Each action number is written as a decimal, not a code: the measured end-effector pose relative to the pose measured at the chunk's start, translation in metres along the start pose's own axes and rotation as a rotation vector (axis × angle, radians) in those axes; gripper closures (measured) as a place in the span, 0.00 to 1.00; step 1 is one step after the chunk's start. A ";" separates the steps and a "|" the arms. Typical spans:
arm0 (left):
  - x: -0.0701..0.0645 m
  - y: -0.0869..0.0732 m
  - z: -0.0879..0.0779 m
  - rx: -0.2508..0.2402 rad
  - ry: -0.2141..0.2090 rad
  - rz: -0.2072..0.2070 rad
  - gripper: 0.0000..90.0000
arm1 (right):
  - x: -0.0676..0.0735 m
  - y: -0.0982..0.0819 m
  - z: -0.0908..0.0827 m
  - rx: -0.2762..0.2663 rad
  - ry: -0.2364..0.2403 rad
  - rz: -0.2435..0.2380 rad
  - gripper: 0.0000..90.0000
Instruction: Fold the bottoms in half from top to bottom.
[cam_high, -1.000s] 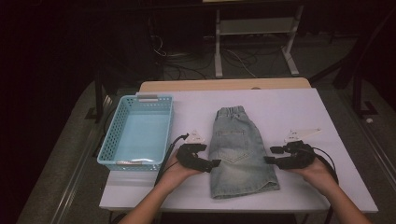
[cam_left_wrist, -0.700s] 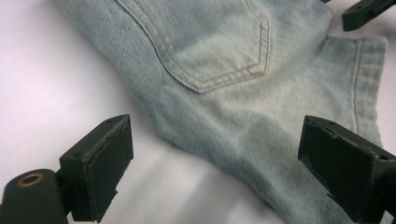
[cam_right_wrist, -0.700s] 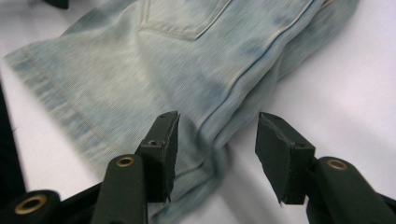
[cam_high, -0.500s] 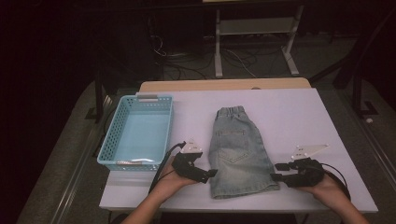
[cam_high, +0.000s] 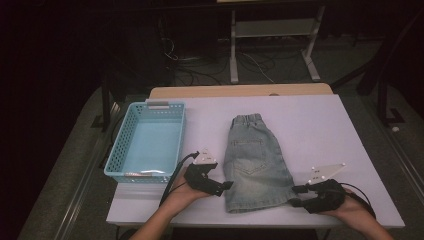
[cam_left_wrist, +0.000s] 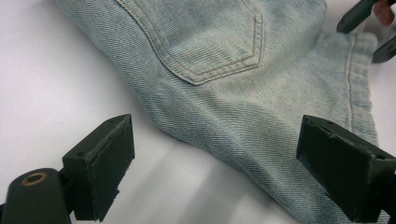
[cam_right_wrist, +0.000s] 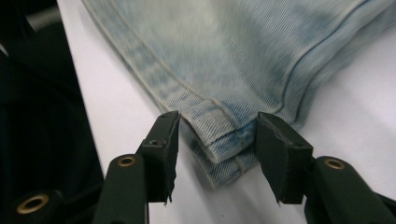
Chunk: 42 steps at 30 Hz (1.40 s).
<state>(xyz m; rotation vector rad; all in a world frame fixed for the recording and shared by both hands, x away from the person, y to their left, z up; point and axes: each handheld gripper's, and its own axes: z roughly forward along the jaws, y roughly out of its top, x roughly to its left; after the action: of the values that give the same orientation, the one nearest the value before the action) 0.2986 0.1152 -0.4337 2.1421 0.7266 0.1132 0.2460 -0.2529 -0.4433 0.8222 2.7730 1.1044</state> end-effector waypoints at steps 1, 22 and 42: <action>0.000 0.000 0.000 0.000 0.000 -0.001 0.12 | 0.001 0.000 0.002 0.013 -0.014 -0.028 0.59; 0.001 0.001 0.002 0.001 -0.015 0.007 0.13 | 0.005 0.010 -0.017 -0.120 0.047 -0.026 0.53; 0.009 0.006 0.008 0.000 0.013 0.002 0.04 | -0.030 0.031 -0.023 -0.223 -0.063 0.069 0.43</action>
<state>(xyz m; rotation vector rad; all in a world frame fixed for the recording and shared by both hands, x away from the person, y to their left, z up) 0.3115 0.1116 -0.4365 2.1444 0.7320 0.1287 0.2811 -0.2636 -0.4103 0.9128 2.5288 1.3434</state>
